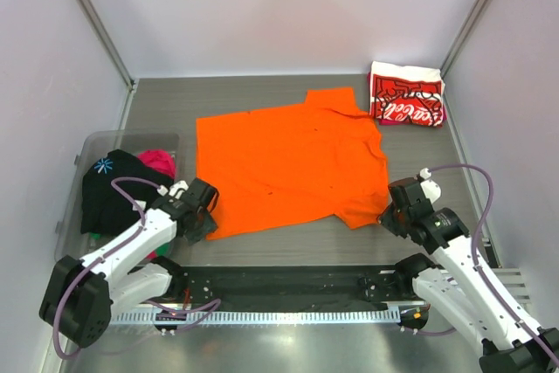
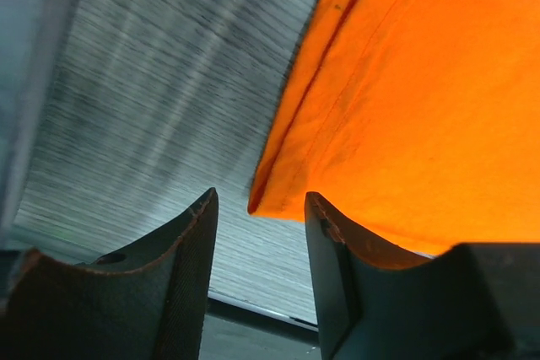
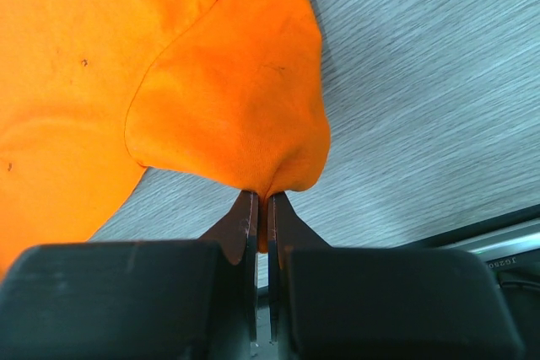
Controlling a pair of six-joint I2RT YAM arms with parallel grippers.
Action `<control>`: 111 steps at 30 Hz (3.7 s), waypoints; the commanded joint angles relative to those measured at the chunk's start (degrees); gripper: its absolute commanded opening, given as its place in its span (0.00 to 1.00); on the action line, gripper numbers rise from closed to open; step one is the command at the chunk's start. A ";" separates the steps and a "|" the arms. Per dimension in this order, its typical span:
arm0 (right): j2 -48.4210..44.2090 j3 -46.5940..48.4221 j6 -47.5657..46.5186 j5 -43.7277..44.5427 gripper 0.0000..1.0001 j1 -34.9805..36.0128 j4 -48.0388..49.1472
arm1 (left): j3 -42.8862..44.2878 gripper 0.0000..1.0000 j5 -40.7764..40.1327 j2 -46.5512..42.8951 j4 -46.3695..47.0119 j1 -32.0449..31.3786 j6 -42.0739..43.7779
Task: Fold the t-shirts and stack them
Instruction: Fold the tshirt
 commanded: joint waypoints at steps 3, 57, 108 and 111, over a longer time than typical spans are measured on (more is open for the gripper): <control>0.45 -0.01 -0.31 1.36 0.01 0.20 1.45 | -1.43 0.45 -0.20 1.68 3.36 -1.85 -2.39; 10.62 17.64 -10.32 -1.45 0.01 0.20 -0.24 | 14.20 0.00 -6.08 -12.31 -12.81 -6.34 -2.66; 61.91 48.89 -32.22 -1.09 0.99 -12.71 12.34 | 33.21 0.71 13.42 25.95 0.11 20.38 18.35; 53.55 36.67 -28.96 -5.57 0.93 -14.83 16.38 | 29.52 0.71 13.07 22.43 0.46 18.81 17.65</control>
